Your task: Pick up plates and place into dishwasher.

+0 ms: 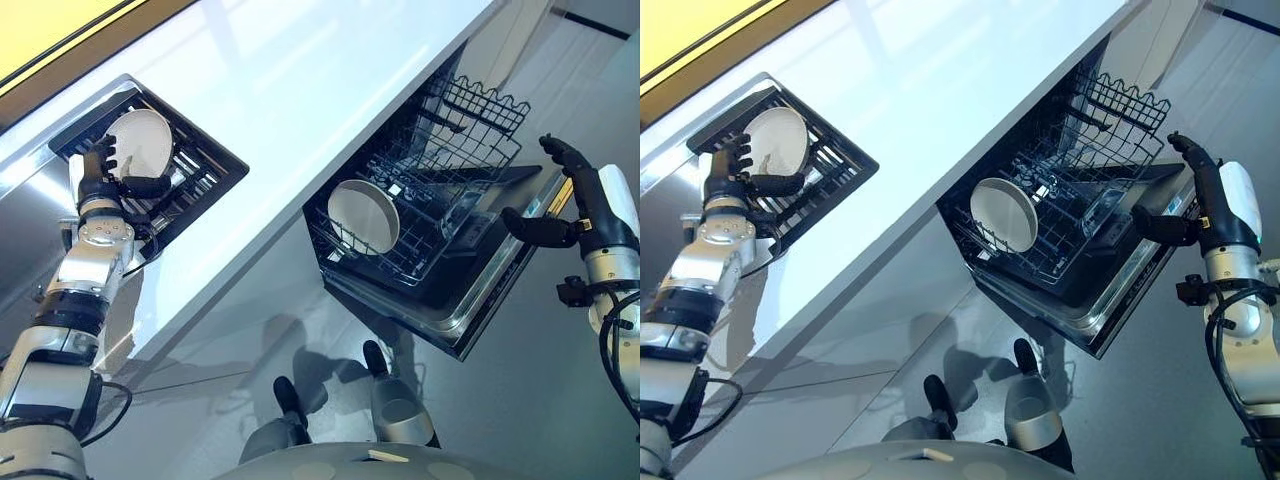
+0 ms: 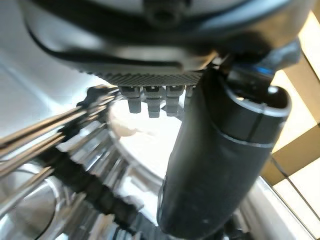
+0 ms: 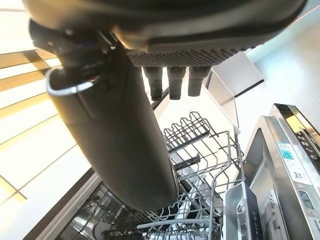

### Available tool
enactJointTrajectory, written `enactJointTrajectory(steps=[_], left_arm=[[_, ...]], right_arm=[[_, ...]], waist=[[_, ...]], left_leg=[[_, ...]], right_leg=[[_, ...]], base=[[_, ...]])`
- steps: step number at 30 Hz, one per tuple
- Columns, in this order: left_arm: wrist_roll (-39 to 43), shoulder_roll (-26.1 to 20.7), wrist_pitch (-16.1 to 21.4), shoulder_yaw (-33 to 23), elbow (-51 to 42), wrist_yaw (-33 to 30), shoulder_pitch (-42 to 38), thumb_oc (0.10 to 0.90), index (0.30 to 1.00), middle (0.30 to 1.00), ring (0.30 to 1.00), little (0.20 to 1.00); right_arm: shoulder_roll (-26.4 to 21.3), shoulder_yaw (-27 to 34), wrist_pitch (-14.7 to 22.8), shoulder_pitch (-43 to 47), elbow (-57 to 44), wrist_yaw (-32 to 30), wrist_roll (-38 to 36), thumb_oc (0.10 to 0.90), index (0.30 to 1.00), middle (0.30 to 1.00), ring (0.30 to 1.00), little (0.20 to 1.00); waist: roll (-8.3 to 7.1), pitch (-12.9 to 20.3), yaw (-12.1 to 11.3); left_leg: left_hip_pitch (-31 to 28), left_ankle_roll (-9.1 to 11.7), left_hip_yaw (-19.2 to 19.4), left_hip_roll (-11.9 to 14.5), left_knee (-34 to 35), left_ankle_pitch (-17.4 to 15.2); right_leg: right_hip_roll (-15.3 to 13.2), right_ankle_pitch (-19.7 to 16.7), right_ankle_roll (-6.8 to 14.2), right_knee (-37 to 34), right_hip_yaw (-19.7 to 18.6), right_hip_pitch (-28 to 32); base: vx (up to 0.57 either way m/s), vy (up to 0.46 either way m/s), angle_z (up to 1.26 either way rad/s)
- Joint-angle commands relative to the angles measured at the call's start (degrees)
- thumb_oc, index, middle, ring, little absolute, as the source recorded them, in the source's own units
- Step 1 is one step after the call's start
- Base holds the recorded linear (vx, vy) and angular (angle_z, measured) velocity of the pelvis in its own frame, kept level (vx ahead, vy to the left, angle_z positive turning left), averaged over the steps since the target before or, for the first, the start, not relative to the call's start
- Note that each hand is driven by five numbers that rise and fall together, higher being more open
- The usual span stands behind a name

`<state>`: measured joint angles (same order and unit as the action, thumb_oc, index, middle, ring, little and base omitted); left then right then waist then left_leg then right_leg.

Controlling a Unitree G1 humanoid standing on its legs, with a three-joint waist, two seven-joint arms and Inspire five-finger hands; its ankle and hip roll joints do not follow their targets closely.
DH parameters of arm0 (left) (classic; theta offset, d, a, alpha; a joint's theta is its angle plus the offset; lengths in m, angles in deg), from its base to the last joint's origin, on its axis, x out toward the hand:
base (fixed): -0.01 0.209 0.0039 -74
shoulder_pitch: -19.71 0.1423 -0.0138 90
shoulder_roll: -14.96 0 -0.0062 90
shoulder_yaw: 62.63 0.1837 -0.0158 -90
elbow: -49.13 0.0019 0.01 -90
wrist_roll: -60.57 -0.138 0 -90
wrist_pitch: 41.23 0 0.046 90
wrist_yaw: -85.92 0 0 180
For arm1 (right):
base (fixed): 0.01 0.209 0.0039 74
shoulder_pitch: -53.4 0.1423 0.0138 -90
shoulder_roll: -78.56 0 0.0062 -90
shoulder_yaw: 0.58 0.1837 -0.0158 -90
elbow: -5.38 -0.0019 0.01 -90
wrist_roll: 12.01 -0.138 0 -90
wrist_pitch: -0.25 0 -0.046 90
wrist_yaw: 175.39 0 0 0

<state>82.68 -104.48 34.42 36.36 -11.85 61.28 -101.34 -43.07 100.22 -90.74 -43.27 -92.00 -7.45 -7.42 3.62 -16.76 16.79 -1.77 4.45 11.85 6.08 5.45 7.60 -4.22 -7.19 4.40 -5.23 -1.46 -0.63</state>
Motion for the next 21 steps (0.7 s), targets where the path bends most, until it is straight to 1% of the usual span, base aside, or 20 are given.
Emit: enactJointTrajectory(steps=[1,4,6,15,21], left_arm=[[-5.7,-3.8,5.3,-3.9,-3.2,-4.5,-3.2,0.8,0.9,0.9,0.9,0.9],[-7.3,-2.1,5.5,-3.4,-2.8,-4.6,-2.1,0.8,0.9,0.9,0.9,0.9],[-9.0,-1.6,5.6,-2.9,-2.6,-4.6,-1.7,0.8,0.9,0.9,0.9,0.9],[-12.3,-3.4,6.0,-1.8,-0.7,-4.3,-3.5,0.8,0.9,0.9,0.9,0.9],[-12.9,-2.7,6.7,-0.8,2.0,-5.1,-4.7,0.8,0.9,0.9,0.9,0.9]], right_arm=[[-1.6,1.7,3.3,1.6,-6.2,-4.0,1.5,0.8,0.9,0.9,0.9,0.9],[-1.0,1.2,3.6,1.5,-6.0,-4.3,1.9,0.8,0.9,0.9,0.9,0.9],[-1.1,0.9,3.1,1.7,-6.0,-4.2,1.8,0.8,0.9,0.9,0.9,0.9],[-1.6,0.6,2.9,1.8,-5.9,-4.0,1.9,0.8,0.9,0.9,0.9,0.9],[-2.1,0.5,3.1,2.0,-5.3,-4.0,1.9,0.8,0.9,0.9,0.9,0.9]], waist=[[-1.68,6.7,0.2],[-1.9,6.5,0.2],[-2.16,6.4,0.2],[-2.34,6.0,0.6],[-2.54,5.5,1.1]], left_leg=[[-3.7,0.4,1.4,0.0,-0.4,-4.3],[-3.9,0.3,1.5,0.1,-0.4,-4.4],[-3.9,0.2,1.5,0.1,-0.4,-4.3],[-3.7,0.3,2.0,0.3,-0.4,-4.1],[-3.5,0.3,2.2,0.4,-0.4,-4.0]], right_leg=[[1.3,3.9,1.7,1.8,1.2,2.4],[1.4,3.9,1.7,1.9,1.2,2.5],[1.4,3.9,1.6,1.8,1.1,2.5],[1.4,3.5,1.8,1.5,1.2,2.5],[1.5,3.6,1.7,1.8,0.9,2.0]], base=[[0.0,0.0,0.0],[0.0,0.0,0.0],[0.0,0.0,0.0],[0.0,0.0,0.0],[0.0,0.0,0.0]])
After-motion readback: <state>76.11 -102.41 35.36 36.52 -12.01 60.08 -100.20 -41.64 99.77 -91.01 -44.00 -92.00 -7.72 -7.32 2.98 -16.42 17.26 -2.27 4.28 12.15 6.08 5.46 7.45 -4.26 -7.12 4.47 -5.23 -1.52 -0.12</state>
